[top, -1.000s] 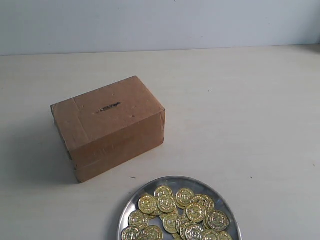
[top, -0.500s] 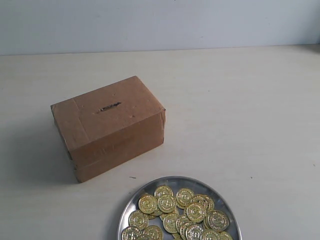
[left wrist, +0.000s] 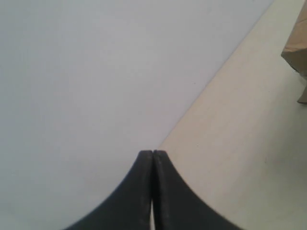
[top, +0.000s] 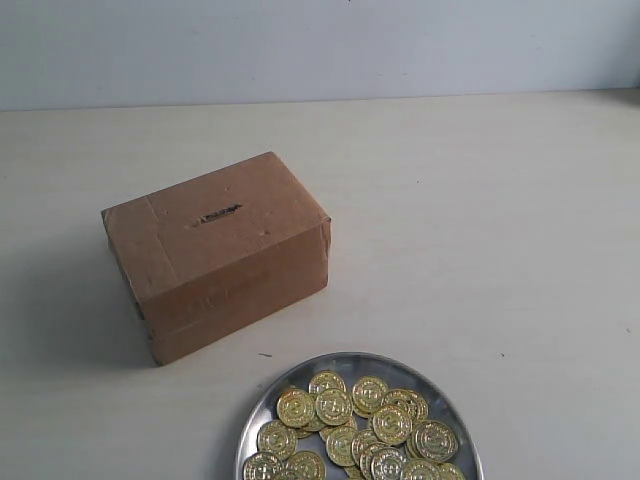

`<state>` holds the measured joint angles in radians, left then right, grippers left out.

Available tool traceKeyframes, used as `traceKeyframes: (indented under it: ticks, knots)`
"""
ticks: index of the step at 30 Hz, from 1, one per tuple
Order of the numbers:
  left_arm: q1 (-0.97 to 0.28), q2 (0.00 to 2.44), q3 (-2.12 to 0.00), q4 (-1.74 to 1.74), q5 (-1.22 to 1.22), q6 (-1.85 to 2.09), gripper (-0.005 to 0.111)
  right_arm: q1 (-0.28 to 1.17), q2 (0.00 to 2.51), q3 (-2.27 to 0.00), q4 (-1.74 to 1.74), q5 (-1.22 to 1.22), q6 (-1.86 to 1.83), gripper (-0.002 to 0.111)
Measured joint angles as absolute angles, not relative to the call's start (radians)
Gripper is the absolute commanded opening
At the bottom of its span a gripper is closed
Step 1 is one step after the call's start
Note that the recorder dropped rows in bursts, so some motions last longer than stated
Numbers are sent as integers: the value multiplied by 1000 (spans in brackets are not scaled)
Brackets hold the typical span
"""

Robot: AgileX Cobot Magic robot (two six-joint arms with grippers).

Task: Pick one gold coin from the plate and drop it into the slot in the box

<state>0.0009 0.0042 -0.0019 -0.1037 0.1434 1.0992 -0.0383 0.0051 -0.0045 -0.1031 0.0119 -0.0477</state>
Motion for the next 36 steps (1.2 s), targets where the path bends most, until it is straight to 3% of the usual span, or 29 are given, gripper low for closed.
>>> traceKeyframes:
  ticks: [24, 32, 36]
  knots:
    - [1, 4, -3, -10, 172, 1078, 0, -38, 5, -4, -103, 12, -48, 0]
    - [1, 4, -3, -163, 284, 422, 0, -38, 5, -4, -103, 128, -48, 0]
    - [1, 4, -3, -181, 315, 376, 0, -38, 5, -4, -103, 172, -48, 0]
